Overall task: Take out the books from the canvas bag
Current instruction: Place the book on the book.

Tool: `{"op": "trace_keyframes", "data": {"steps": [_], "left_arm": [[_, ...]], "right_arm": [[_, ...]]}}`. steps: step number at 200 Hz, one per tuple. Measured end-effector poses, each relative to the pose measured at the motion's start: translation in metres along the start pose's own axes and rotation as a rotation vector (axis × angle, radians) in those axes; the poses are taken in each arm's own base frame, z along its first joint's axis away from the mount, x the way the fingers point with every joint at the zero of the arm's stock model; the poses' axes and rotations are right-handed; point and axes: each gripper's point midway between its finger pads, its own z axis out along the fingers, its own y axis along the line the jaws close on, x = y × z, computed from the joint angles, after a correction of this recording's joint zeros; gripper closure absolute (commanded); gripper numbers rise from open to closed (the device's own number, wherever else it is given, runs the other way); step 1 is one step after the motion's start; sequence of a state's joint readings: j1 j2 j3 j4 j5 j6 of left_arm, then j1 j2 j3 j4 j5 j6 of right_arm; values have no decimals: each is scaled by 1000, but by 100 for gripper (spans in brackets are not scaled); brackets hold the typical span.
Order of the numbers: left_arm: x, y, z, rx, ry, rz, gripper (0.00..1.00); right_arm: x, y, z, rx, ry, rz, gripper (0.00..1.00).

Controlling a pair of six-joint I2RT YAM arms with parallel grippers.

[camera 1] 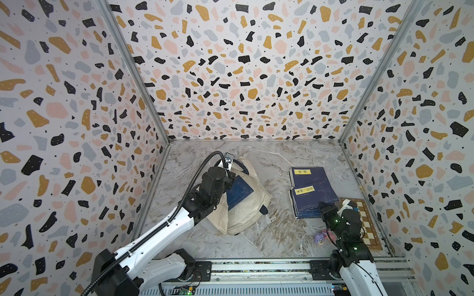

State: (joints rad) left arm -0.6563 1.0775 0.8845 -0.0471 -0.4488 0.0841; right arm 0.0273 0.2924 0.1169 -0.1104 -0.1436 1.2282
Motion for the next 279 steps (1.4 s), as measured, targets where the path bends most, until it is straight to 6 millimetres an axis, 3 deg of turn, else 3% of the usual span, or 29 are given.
{"op": "trace_keyframes", "data": {"steps": [11, 33, 94, 121, 161, 197, 232, 255, 279], "left_arm": [[0, 0, 0, 0, 0, 0, 100], [0, -1, 0, 3, 1, -1, 100], [0, -1, 0, 4, 2, -2, 100], [1, -1, 0, 4, 2, -2, 100], [1, -1, 0, 5, 4, -1, 100], [1, -1, 0, 7, 4, -1, 100], [1, -4, 0, 21, 2, -5, 100], [0, -7, 0, 38, 1, -10, 100], [0, -10, -1, 57, -3, -17, 100]], "right_arm": [[-1, -3, -1, 10, -7, 13, 100], [0, -8, 0, 36, -7, 36, 81], [8, -26, 3, 113, 30, 64, 57], [10, -22, 3, 96, 43, 62, 40], [13, -19, 0, 105, 72, 48, 25], [20, -27, -5, 191, 128, 34, 20], [29, -46, -15, 345, 199, 17, 20], [25, -35, -22, 347, 203, -9, 20], [19, -10, -26, 261, 184, -57, 19]]}}
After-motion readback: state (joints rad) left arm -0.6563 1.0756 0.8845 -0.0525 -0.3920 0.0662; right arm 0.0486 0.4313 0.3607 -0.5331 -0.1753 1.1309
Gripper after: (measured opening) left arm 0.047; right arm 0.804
